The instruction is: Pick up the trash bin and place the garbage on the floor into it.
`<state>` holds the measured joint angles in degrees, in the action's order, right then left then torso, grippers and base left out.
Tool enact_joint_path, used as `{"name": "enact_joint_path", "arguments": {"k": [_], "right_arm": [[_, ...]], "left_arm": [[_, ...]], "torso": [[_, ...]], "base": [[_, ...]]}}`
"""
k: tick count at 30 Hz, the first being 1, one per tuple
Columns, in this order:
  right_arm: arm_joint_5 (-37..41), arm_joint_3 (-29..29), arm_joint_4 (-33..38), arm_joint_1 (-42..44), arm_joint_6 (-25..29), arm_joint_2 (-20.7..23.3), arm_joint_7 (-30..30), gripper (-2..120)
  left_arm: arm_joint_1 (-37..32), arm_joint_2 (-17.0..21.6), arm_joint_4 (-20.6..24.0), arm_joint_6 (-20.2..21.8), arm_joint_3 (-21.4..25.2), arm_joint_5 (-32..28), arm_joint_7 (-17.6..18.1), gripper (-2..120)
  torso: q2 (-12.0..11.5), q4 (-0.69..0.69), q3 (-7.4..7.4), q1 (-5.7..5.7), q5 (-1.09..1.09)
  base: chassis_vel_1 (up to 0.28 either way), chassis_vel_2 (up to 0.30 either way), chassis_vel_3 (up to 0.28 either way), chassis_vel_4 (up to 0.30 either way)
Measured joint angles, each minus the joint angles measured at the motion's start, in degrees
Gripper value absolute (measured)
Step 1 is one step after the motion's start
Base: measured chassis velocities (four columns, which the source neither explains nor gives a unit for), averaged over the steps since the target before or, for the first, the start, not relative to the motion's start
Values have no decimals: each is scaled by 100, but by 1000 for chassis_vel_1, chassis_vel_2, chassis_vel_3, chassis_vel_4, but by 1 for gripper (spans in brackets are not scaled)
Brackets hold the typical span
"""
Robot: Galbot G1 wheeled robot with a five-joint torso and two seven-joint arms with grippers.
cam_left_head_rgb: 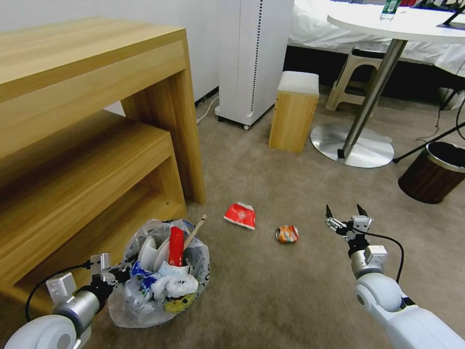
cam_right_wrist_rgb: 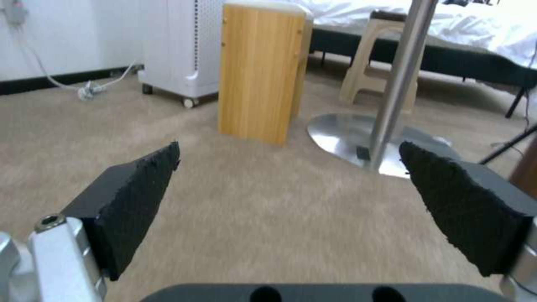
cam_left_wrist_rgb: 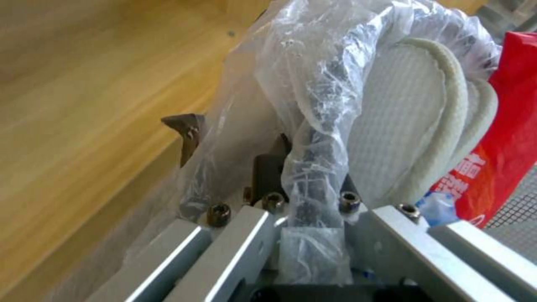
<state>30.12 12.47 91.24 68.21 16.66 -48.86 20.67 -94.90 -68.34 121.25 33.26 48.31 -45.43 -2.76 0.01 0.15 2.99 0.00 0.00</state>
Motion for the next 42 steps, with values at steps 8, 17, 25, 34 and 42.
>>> {"name": "enact_joint_path", "arguments": {"k": [8,17,25,34,42], "right_arm": [[-42,-64,-81,-65,107,3,-106,100],[5,-245,-167,-258,117,23,-232,100],[66,-400,-368,-434,213,45,-426,100],[1435,-1057,-1173,-935,267,-63,-1489,100],[1982,-1767,-2103,-1277,190,-306,-1844,100]], "left_arm": [[36,0,-47,-3,-12,-7,2,1],[41,3,-56,-2,-2,-33,6,1],[37,-68,-101,-13,-12,-3,7,1],[37,-221,-146,-73,-43,69,-23,1],[50,-249,-160,-95,-31,70,-30,1]], "torso": [[0,0,1,0,-1],[0,1,-1,0,0],[0,-1,-1,0,0],[0,-2,0,0,2],[0,-1,0,0,0]], "base": [[-117,120,107,-119],[0,0,0,0],[0,0,0,0],[0,0,0,0],[0,0,0,0]]}}
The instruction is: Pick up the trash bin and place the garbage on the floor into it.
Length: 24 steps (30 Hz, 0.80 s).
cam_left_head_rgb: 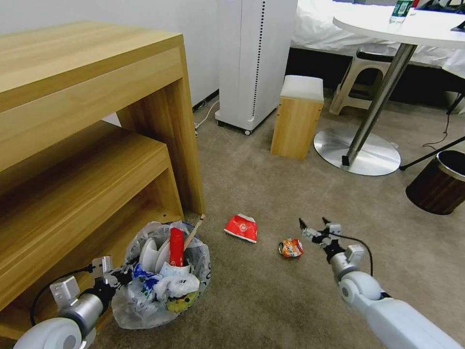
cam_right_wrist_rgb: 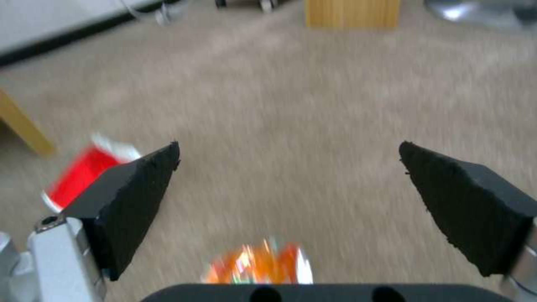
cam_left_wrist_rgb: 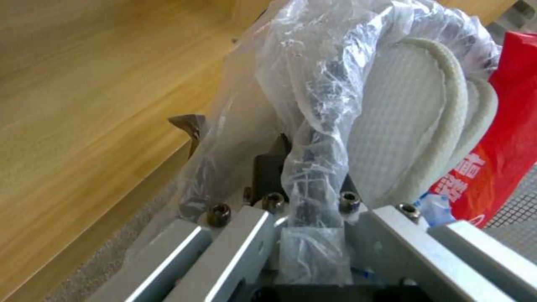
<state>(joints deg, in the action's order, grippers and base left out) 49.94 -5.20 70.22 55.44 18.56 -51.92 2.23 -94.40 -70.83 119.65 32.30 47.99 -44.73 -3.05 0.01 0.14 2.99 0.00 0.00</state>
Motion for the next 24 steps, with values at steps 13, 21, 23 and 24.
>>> {"name": "enact_joint_path", "arguments": {"k": [13,21,23,24], "right_arm": [[-221,-195,-997,-87,-182,-279,23,100],[-447,-489,-1919,-657,-218,-715,-34,100],[-458,-499,-1947,-675,-216,-731,-36,100],[-466,-511,-1986,-698,-216,-751,-36,100]], "left_arm": [[85,50,-160,-51,-11,-21,0,1],[93,120,-203,-78,-3,-65,2,1],[94,124,-204,-80,-3,-67,2,1],[96,129,-208,-82,-2,-70,2,1]], "torso": [[0,2,0,0,-2],[0,0,0,0,-1],[0,0,0,0,-1],[0,0,0,0,0]], "base": [[0,0,0,0],[0,0,0,0],[0,0,0,0],[0,0,0,0]]}}
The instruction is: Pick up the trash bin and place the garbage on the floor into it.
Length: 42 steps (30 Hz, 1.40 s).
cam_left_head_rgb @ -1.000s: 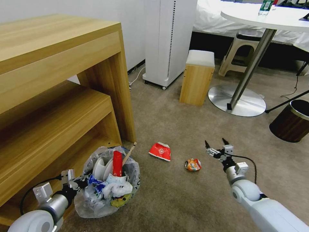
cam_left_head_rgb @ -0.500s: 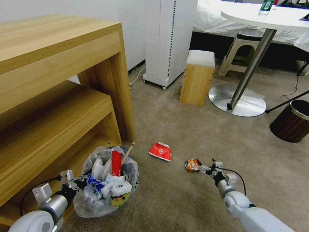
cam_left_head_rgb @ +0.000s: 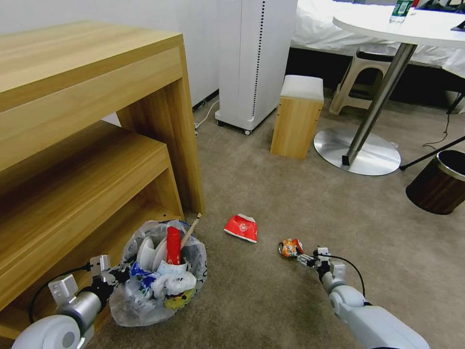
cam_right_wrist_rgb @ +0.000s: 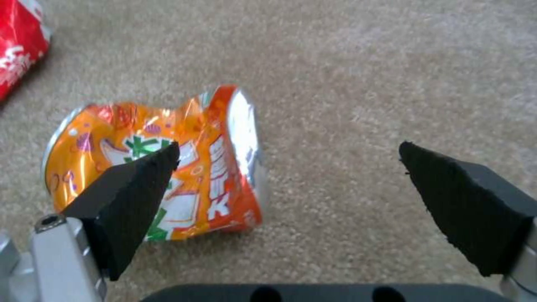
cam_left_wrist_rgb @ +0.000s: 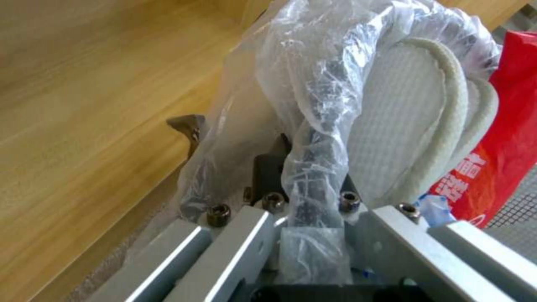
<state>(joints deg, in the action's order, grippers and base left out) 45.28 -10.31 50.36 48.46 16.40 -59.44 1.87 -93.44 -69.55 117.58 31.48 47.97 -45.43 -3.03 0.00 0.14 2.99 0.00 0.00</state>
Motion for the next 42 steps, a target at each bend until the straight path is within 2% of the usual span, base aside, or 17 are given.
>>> {"name": "enact_joint_path", "arguments": {"k": [3,7,10,17,22,24,25,26,28,31,34,36,37,38,39,40,42], "right_arm": [[-56,-81,-115,-90,-30,-79,40,100],[-279,-152,-456,-200,3,-284,64,93],[-474,-177,-712,-314,67,-467,56,79],[-597,-219,-792,-386,175,-548,18,55],[-717,-225,-759,-356,249,-505,15,35],[-743,-222,-748,-337,262,-488,10,32],[-762,-208,-704,-277,344,-428,-60,24],[-762,-208,-704,-277,344,-428,-60,24],[-685,-161,-576,-173,503,-300,-304,14],[-461,-65,-253,-23,708,-102,-672,7],[31,140,709,263,930,329,-1194,7],[31,140,709,263,930,329,-1194,7],[172,205,1161,367,982,480,-1292,7],[468,275,2403,518,1056,868,-1502,7],[690,153,3058,475,1090,1074,-1608,7],[690,153,3058,475,1090,1074,-1608,7],[952,-193,3753,240,1098,1291,-1672,7]], "left_arm": [[23,23,-13,-6,0,-27,4,1],[65,39,-35,-13,2,-67,16,1],[107,44,-123,-31,-11,-65,18,1],[192,53,-208,-36,-41,-64,18,1],[244,80,-265,-44,-53,-71,18,1],[251,87,-273,-44,-54,-74,18,1],[262,106,-287,-44,-55,-79,18,1],[262,106,-287,-44,-55,-79,18,1],[268,135,-300,-45,-55,-96,18,1],[266,157,-305,-44,-54,-104,18,1],[255,158,-312,-44,-52,-92,17,1],[255,158,-312,-44,-52,-92,17,1],[242,153,-313,-44,-52,-74,17,1],[212,142,-281,-36,-52,-54,17,1],[184,136,-227,-21,-51,-41,17,1],[184,136,-227,-21,-51,-41,17,1],[145,120,-151,3,-54,-25,21,1]], "torso": [[0,1,0,0,-1],[0,2,0,0,0],[0,1,-1,0,-1],[0,1,0,0,0],[0,0,0,0,1],[0,0,0,0,1],[0,1,0,0,1],[0,1,0,0,1],[0,2,0,0,1],[0,3,0,0,2],[0,3,0,0,-2],[0,3,0,0,-2],[0,3,0,0,-1],[0,1,0,0,-1],[0,1,-1,0,-1],[0,1,-1,0,-1],[0,1,-1,0,1]], "base": [[0,0,0,0],[0,0,0,0],[0,0,0,0],[0,0,0,0],[0,0,0,0],[0,0,0,0],[0,0,0,0],[0,0,0,0],[0,0,0,0],[0,0,0,0],[0,0,0,0],[0,0,0,0],[0,0,0,0],[0,0,0,0],[0,0,0,0],[0,0,0,0],[0,0,0,0]]}}
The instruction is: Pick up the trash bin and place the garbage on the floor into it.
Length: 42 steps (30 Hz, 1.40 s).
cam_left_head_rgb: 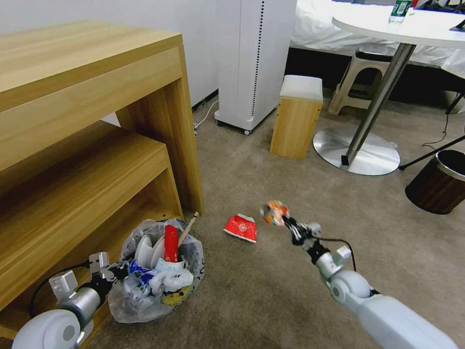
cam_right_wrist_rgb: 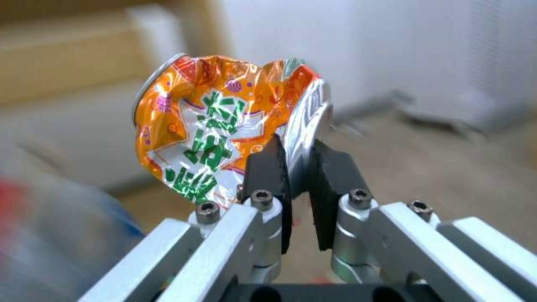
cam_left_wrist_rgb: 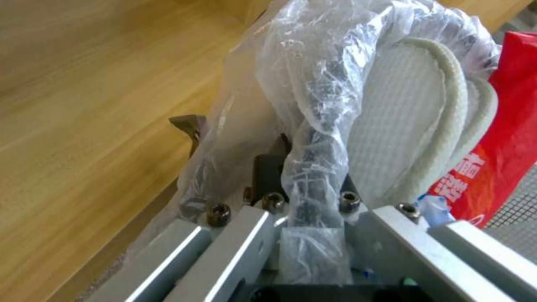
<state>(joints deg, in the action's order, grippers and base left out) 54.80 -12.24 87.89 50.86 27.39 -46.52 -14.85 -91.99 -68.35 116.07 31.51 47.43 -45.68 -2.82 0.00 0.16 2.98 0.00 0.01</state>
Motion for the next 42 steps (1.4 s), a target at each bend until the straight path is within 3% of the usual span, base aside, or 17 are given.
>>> {"name": "enact_joint_path", "arguments": {"k": [2,3,5,6,9,10,12,15,23,32,37,38,40,42], "right_arm": [[252,-426,680,-352,-123,198,-10,7],[252,-426,680,-352,-123,198,-10,7],[529,-1116,1382,-973,-369,338,120,7],[529,-1116,1382,-973,-369,338,120,7],[806,-2238,1798,-1757,-580,299,483,7],[806,-2238,1798,-1757,-580,299,483,7],[817,-2864,1815,-2093,-642,200,625,7],[804,-3200,1789,-2188,-653,127,767,7],[629,-3668,1678,-2117,-791,-73,1273,7],[621,-4023,1640,-2172,-954,-289,1679,7],[668,-4263,1719,-2288,-1006,-366,1720,22],[668,-4285,1751,-2288,-1007,-348,1701,31],[671,-4286,1764,-2288,-1007,-336,1687,32],[673,-4280,1794,-2280,-1001,-271,1594,44]], "left_arm": [[-21,-18,90,42,-3,2,25,1],[-21,-18,90,42,-3,2,25,1],[-32,-34,194,94,-4,-3,66,1],[-32,-34,194,94,-4,-3,66,1],[-74,-60,380,170,12,-63,116,1],[-74,-60,380,170,12,-63,116,1],[-147,-50,570,242,60,-195,180,1],[-240,-18,705,274,121,-263,216,1],[-466,53,1123,399,175,-535,391,1],[-580,12,1256,406,171,-501,402,1],[-592,-40,1276,406,172,-468,386,1],[-591,-58,1275,405,173,-456,379,1],[-590,-65,1268,402,173,-449,375,1],[-577,-103,1202,393,174,-420,363,1]], "torso": [[0,-2,0,0,-4],[0,-2,0,0,-4],[0,-2,0,0,-3],[0,-2,0,0,-3],[0,-2,0,0,-3],[0,-2,0,0,-3],[0,-1,0,0,0],[0,1,0,0,-2],[0,1,0,0,-1],[0,0,0,0,-2],[0,-1,0,0,-2],[0,0,0,0,-1],[0,1,0,0,-1],[0,0,0,0,-1]], "base": [[0,0,0,0],[0,0,0,0],[0,0,0,0],[0,0,0,0],[0,0,0,0],[0,0,0,0],[0,0,0,0],[0,0,0,0],[0,0,0,0],[0,0,0,0],[0,0,0,0],[0,0,0,0],[0,0,0,0],[0,0,0,0]]}}
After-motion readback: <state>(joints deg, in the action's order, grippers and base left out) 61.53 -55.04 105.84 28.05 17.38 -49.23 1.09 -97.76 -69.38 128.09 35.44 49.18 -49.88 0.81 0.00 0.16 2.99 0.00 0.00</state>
